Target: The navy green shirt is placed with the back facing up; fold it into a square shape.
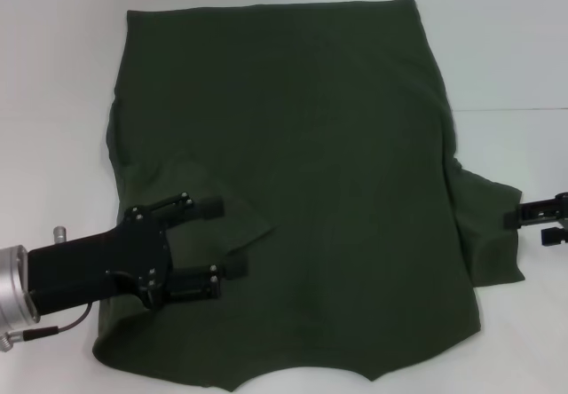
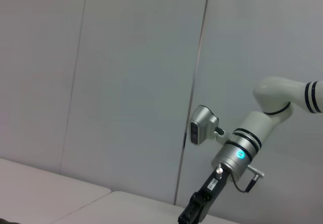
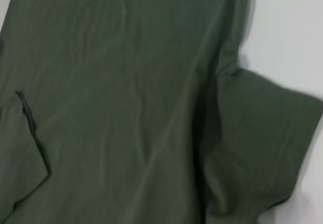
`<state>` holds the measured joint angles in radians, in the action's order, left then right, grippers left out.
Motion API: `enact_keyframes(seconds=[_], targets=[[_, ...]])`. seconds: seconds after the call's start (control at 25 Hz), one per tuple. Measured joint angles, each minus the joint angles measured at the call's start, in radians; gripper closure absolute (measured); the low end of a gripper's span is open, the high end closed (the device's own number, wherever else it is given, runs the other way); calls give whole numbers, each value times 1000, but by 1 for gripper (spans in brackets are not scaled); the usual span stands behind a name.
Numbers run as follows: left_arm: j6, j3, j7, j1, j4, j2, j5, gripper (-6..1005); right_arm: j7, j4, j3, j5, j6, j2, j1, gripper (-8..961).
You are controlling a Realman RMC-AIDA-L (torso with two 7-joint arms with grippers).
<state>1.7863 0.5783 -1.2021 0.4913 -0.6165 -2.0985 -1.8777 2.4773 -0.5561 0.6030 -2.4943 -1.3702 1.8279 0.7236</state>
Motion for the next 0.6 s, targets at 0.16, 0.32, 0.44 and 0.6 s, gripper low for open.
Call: enact_keyframes(seconds=[0.16,0.32,0.44,0.6], targets=[[-2,0,0,1,1,0,1,120,-18,39,16,0,45,5,15,47],[-3,0,-1,1,2,-1,2,120,-25,65,39,-1,86,12,28,47],[-3,0,-1,1,2,-1,4,120,-27,68,54,-1,110,20,35,48],[-3,0,-2,-1,2,-2,4,120,-42,86,60,-1,135,25,45,48]])
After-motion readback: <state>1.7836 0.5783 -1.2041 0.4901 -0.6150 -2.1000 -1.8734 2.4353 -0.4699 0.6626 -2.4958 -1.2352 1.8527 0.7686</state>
